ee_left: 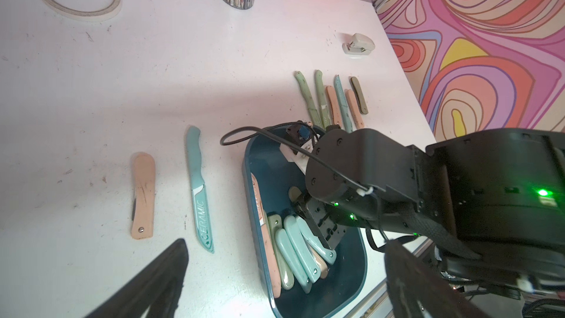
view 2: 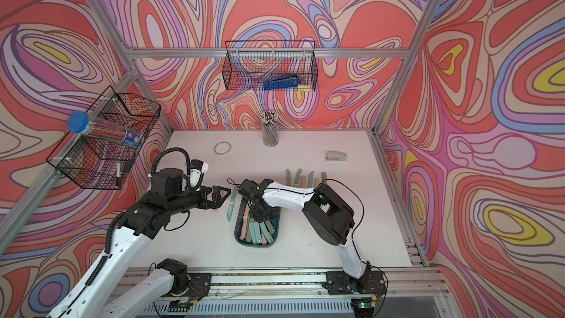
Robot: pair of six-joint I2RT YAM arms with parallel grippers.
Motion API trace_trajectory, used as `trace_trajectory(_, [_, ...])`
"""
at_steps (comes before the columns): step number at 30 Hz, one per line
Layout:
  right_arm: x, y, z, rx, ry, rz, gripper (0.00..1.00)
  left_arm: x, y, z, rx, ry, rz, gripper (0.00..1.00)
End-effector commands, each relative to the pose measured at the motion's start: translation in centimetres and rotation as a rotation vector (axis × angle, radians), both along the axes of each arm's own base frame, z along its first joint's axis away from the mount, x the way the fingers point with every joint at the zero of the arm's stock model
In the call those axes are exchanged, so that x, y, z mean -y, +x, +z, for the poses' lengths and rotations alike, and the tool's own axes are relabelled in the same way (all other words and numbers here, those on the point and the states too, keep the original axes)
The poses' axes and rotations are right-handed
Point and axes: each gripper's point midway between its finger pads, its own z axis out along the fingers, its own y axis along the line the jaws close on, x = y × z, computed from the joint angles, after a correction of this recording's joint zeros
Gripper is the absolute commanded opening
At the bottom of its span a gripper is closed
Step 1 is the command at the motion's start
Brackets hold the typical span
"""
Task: Take the fruit knife out of the storage box
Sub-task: Pick up the fruit knife from the storage box.
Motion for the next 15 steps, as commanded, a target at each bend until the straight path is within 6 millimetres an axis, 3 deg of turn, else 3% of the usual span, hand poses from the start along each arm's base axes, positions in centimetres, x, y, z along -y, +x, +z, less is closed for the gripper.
trace_trajectory(1, [0.5, -0.4, -1.8, -0.027, -0.041, -0.012, 0.32, 0.6, -0.3, 0.6, 0.028, -0.03, -0.032, 1.0])
trace_trajectory(8, [0.4, 0.0, -1.4, 0.0, -0.031, -0.02, 0.21, 0.5, -0.4, 0.7, 0.036, -0.03, -0.027, 1.0])
trace_trajectory(15, [-0.7, 1.6, 1.8, 0.084, 0.021, -0.025, 0.19, 0.6, -0.3, 0.8, 0.038, -0.034, -0.032, 1.0])
